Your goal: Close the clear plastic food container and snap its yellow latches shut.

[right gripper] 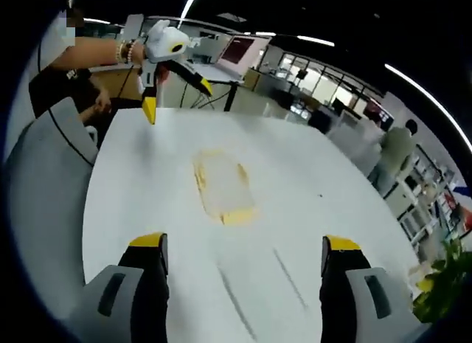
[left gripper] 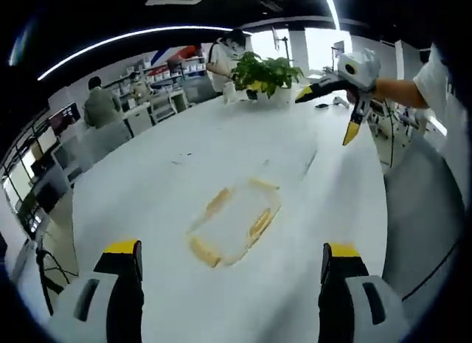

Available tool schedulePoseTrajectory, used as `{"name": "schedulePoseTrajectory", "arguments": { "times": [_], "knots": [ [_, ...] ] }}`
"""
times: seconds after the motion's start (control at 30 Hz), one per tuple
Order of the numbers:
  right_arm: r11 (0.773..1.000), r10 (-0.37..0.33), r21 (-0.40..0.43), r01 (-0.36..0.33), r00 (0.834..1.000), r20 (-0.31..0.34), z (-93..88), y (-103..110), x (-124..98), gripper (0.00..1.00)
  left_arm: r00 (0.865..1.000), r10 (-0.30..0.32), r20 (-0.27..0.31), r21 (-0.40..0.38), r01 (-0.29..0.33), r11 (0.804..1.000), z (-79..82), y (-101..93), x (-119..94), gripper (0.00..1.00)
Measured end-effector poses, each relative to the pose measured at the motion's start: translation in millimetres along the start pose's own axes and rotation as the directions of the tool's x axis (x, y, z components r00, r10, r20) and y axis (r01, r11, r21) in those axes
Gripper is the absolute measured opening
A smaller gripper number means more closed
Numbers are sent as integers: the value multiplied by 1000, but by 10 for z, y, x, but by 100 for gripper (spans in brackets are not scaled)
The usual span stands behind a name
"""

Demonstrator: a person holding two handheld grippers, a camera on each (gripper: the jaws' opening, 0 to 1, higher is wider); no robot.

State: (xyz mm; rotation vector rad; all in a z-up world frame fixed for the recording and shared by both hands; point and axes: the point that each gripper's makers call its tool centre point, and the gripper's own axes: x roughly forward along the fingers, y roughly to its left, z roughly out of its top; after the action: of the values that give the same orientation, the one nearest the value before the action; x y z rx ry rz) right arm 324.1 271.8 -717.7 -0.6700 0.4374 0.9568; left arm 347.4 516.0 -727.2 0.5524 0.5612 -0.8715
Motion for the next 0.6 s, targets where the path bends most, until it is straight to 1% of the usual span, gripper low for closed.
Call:
{"name": "schedulePoseTrajectory", "arguments": {
  "times": [0.03,0.07,0.1,0.13,0.17,0.2,0.23,0.27,0.3,0.33,0.37,0.43,0.47,0.5,0.53,0.57,0.6],
  "knots": [
    [1000,21,-23,-22,1000,-14,2,-10,61,82,997,-55,-51,34,56,998,-34,-47,55,99],
    [998,43,-46,-44,999,-22,2,-5,101,81,992,-88,-92,50,92,994,-69,-84,90,99],
    [994,75,-77,-78,997,-31,9,6,162,80,986,-102,-133,76,112,991,-103,-98,125,99],
    [992,89,-90,-91,995,-33,21,4,202,79,980,-104,-171,112,124,986,-136,-86,160,99],
    [990,102,-90,-105,994,-40,25,0,248,78,970,-110,-219,168,148,975,-173,-75,210,99],
    [988,124,-88,-130,990,-70,4,-4,306,76,963,-119,-242,184,166,969,-191,-69,242,99],
    [987,127,-89,-134,989,-76,7,-9,329,75,956,-132,-263,188,185,965,-200,-85,263,99],
    [982,144,-112,-153,986,-85,28,-14,395,74,948,-166,-271,164,215,963,-188,-112,314,99],
    [972,166,-150,-182,980,-112,25,-7,452,73,940,-195,-279,151,243,958,-176,-126,359,99],
    [965,179,-171,-199,976,-126,27,0,496,72,939,-207,-276,150,255,955,-162,-118,403,99],
    [958,198,-181,-223,969,-145,26,10,560,72,933,-207,-293,171,264,949,-173,-83,452,99],
    [953,224,-170,-250,961,-162,25,24,658,72,914,-193,-358,215,281,935,-248,-9,497,99],
    [949,242,-159,-272,953,-184,2,35,728,71,901,-190,-391,236,297,925,-286,24,542,99],
    [946,252,-159,-284,948,-193,-9,42,779,72,895,-197,-401,225,305,926,-301,23,573,99],
    [937,276,-156,-312,937,-217,-45,62,847,72,880,-232,-414,178,328,928,-324,-21,614,99],
    [935,290,-141,-327,929,-231,-73,75,892,72,875,-249,-415,168,343,924,-327,-33,646,99],
    [929,307,-132,-345,919,-246,-108,80,968,72,874,-245,-419,193,350,917,-335,10,699,98]
  ]
}}
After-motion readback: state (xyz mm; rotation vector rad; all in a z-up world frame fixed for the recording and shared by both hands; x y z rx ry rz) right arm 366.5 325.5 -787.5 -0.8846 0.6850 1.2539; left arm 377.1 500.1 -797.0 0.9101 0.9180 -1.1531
